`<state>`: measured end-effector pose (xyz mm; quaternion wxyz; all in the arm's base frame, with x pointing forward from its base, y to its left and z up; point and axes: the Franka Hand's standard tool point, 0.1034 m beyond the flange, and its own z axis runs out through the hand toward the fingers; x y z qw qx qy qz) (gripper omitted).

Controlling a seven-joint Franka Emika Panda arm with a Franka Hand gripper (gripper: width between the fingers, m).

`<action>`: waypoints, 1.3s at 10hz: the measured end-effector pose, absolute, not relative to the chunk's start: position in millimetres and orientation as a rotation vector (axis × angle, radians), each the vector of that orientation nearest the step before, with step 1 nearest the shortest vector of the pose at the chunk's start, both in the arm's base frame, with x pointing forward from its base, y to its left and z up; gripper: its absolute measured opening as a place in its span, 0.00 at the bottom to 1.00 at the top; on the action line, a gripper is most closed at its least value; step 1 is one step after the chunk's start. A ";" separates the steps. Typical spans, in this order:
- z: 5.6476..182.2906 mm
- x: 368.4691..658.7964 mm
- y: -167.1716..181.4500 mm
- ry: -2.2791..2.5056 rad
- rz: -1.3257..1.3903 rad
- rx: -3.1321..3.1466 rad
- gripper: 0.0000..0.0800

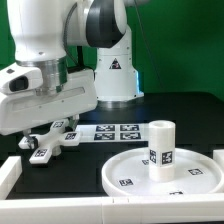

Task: Assemble round table

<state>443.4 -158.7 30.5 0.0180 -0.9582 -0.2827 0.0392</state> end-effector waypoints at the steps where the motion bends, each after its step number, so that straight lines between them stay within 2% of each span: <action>1: 30.3 442.1 -160.0 -0.868 0.126 -2.976 0.81; 6: 30.0 438.7 -164.7 -0.681 0.161 -3.002 0.81; 12: 18.4 448.3 -176.3 -0.699 0.198 -2.982 0.81; 13: 18.7 449.5 -176.7 -0.700 0.196 -2.983 0.78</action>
Offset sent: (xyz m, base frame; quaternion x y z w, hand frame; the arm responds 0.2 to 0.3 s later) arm -0.0035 -0.0093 0.0021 0.0132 -0.0102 0.0996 0.9949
